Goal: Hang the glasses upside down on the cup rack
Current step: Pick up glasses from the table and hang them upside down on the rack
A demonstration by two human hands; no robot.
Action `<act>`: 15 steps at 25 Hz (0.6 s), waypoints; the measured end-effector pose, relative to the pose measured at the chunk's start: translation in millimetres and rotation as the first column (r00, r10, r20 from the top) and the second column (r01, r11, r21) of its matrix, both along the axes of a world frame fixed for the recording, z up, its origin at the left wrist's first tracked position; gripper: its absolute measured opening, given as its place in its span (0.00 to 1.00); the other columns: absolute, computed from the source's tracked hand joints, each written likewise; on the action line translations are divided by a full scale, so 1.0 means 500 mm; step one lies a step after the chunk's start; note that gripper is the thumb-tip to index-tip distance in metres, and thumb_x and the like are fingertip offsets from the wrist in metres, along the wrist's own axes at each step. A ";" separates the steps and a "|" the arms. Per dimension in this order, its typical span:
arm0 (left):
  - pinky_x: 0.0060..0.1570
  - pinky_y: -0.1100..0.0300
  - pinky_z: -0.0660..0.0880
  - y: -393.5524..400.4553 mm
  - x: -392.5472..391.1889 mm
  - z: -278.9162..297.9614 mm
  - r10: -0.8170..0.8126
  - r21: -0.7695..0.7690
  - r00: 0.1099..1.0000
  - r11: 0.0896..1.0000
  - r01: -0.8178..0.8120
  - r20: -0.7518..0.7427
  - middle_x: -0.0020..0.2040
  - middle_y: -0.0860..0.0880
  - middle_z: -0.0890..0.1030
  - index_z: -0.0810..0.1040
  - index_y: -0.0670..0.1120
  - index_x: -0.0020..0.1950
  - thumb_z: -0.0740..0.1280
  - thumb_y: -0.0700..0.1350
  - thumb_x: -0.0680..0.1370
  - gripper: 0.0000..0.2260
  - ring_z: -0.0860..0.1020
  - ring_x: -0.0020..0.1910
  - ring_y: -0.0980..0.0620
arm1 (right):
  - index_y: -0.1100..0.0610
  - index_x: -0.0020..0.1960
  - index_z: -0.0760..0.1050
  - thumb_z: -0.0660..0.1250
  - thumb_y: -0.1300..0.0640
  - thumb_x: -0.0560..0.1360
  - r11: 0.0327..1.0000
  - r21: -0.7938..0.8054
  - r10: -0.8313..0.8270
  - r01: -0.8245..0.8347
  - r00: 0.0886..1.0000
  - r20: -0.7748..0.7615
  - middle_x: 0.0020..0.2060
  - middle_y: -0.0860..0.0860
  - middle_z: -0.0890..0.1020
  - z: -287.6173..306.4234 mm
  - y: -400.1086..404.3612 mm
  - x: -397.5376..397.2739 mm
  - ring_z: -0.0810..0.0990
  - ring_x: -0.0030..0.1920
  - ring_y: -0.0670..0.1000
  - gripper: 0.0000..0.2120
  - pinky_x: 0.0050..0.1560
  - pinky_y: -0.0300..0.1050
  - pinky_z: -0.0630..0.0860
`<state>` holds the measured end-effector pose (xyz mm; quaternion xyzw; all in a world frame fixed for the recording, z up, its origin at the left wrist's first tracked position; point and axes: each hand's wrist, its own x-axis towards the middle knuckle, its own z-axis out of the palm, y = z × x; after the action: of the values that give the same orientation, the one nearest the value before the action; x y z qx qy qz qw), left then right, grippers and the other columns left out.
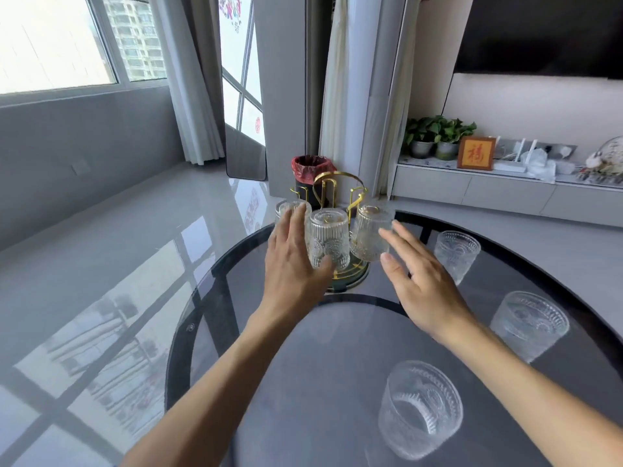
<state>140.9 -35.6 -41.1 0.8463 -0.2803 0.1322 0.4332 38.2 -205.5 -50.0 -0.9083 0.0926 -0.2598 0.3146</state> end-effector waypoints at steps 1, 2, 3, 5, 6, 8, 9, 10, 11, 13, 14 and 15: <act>0.74 0.54 0.60 -0.004 -0.043 -0.003 -0.071 -0.020 0.997 0.997 0.071 0.003 0.77 0.46 0.65 0.60 0.45 0.78 0.71 0.45 0.72 0.37 0.62 0.75 0.49 | 0.48 0.72 0.68 0.57 0.49 0.81 0.996 0.084 -0.005 0.006 1.000 -0.001 0.75 0.46 0.64 -0.014 -0.003 -0.044 0.60 0.73 0.42 0.20 0.70 0.42 0.60; 0.71 0.61 0.62 -0.006 -0.088 -0.010 -0.163 -0.037 0.986 0.986 0.162 -0.041 0.75 0.48 0.67 0.62 0.47 0.78 0.72 0.47 0.73 0.35 0.65 0.73 0.55 | 0.47 0.70 0.69 0.57 0.48 0.81 0.981 0.196 -0.012 0.014 1.000 -0.012 0.73 0.45 0.67 -0.029 -0.006 -0.081 0.62 0.71 0.40 0.19 0.67 0.38 0.61; 0.67 0.69 0.61 -0.007 -0.130 -0.019 -0.262 -0.034 0.958 0.965 0.260 -0.117 0.74 0.51 0.69 0.63 0.49 0.77 0.73 0.51 0.73 0.35 0.65 0.70 0.61 | 0.47 0.69 0.71 0.57 0.48 0.81 0.959 0.284 -0.017 0.028 0.999 -0.042 0.70 0.44 0.70 -0.038 -0.009 -0.111 0.66 0.68 0.39 0.18 0.63 0.33 0.62; 0.65 0.72 0.60 -0.010 -0.206 -0.045 -0.430 0.021 0.860 0.892 0.452 -0.275 0.74 0.57 0.68 0.63 0.55 0.77 0.74 0.62 0.70 0.39 0.64 0.68 0.68 | 0.47 0.68 0.72 0.57 0.47 0.80 0.905 0.417 -0.033 0.080 0.992 -0.120 0.65 0.43 0.74 -0.054 -0.016 -0.164 0.71 0.64 0.41 0.17 0.61 0.33 0.66; 0.68 0.68 0.61 -0.010 -0.235 -0.059 -0.493 0.067 0.810 0.841 0.538 -0.316 0.75 0.58 0.67 0.62 0.56 0.77 0.75 0.64 0.67 0.42 0.64 0.70 0.66 | 0.47 0.68 0.72 0.57 0.47 0.81 0.858 0.504 -0.032 0.097 0.990 -0.136 0.64 0.44 0.75 -0.060 -0.018 -0.183 0.74 0.63 0.45 0.17 0.63 0.40 0.70; 0.71 0.62 0.63 -0.010 -0.274 -0.086 -0.563 0.205 0.767 0.748 0.631 -0.309 0.75 0.57 0.66 0.61 0.55 0.77 0.77 0.64 0.65 0.46 0.65 0.72 0.61 | 0.49 0.67 0.73 0.57 0.47 0.81 0.727 0.667 -0.057 0.161 0.983 -0.175 0.62 0.47 0.79 -0.066 -0.019 -0.217 0.80 0.57 0.51 0.17 0.57 0.50 0.76; 0.70 0.60 0.65 -0.010 -0.288 -0.094 -0.560 0.281 0.788 0.737 0.614 -0.254 0.74 0.55 0.67 0.61 0.54 0.77 0.77 0.62 0.65 0.45 0.67 0.70 0.57 | 0.50 0.65 0.73 0.58 0.47 0.80 0.669 0.714 -0.066 0.208 0.973 -0.222 0.58 0.49 0.81 -0.065 -0.016 -0.231 0.83 0.50 0.53 0.16 0.51 0.51 0.78; 0.68 0.57 0.68 -0.010 -0.297 -0.103 -0.533 0.326 0.825 0.759 0.564 -0.185 0.71 0.54 0.69 0.62 0.54 0.77 0.78 0.59 0.65 0.44 0.70 0.68 0.53 | 0.51 0.63 0.75 0.59 0.47 0.80 0.620 0.744 -0.050 0.251 0.958 -0.282 0.53 0.51 0.83 -0.067 -0.012 -0.243 0.84 0.43 0.54 0.16 0.44 0.52 0.79; 0.64 0.55 0.71 -0.009 -0.304 -0.109 -0.497 0.325 0.858 0.796 0.510 -0.128 0.68 0.53 0.71 0.63 0.55 0.75 0.78 0.57 0.66 0.42 0.73 0.64 0.51 | 0.53 0.61 0.76 0.61 0.48 0.79 0.580 0.762 -0.017 0.287 0.940 -0.341 0.49 0.53 0.84 -0.073 -0.005 -0.253 0.84 0.37 0.55 0.15 0.39 0.51 0.79; 0.59 0.57 0.73 -0.008 -0.314 -0.107 -0.456 0.208 0.886 0.861 0.464 -0.084 0.62 0.54 0.73 0.65 0.57 0.73 0.78 0.55 0.65 0.39 0.75 0.60 0.53 | 0.54 0.57 0.78 0.63 0.46 0.77 0.529 0.786 0.061 0.320 0.909 -0.412 0.44 0.55 0.86 -0.080 0.010 -0.270 0.83 0.34 0.58 0.15 0.35 0.51 0.78; 0.58 0.61 0.73 -0.005 -0.315 -0.100 -0.451 0.108 0.888 0.882 0.458 -0.089 0.60 0.55 0.73 0.66 0.57 0.73 0.78 0.54 0.65 0.38 0.74 0.59 0.57 | 0.53 0.56 0.78 0.63 0.43 0.76 0.504 0.806 0.113 0.312 0.901 -0.419 0.44 0.55 0.86 -0.078 0.015 -0.274 0.83 0.35 0.60 0.16 0.34 0.52 0.78; 0.58 0.65 0.72 -0.004 -0.310 -0.091 -0.443 0.003 0.892 0.896 0.445 -0.094 0.59 0.56 0.72 0.68 0.57 0.72 0.79 0.53 0.65 0.37 0.74 0.59 0.59 | 0.51 0.55 0.79 0.62 0.39 0.75 0.465 0.839 0.187 0.282 0.895 -0.405 0.45 0.55 0.87 -0.074 0.019 -0.275 0.84 0.37 0.62 0.18 0.33 0.51 0.78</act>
<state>-14.3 -37.5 -86.5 0.7703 -0.4477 -0.0121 0.4539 -99.3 -196.1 -87.0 -0.6435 0.3083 0.0305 0.7000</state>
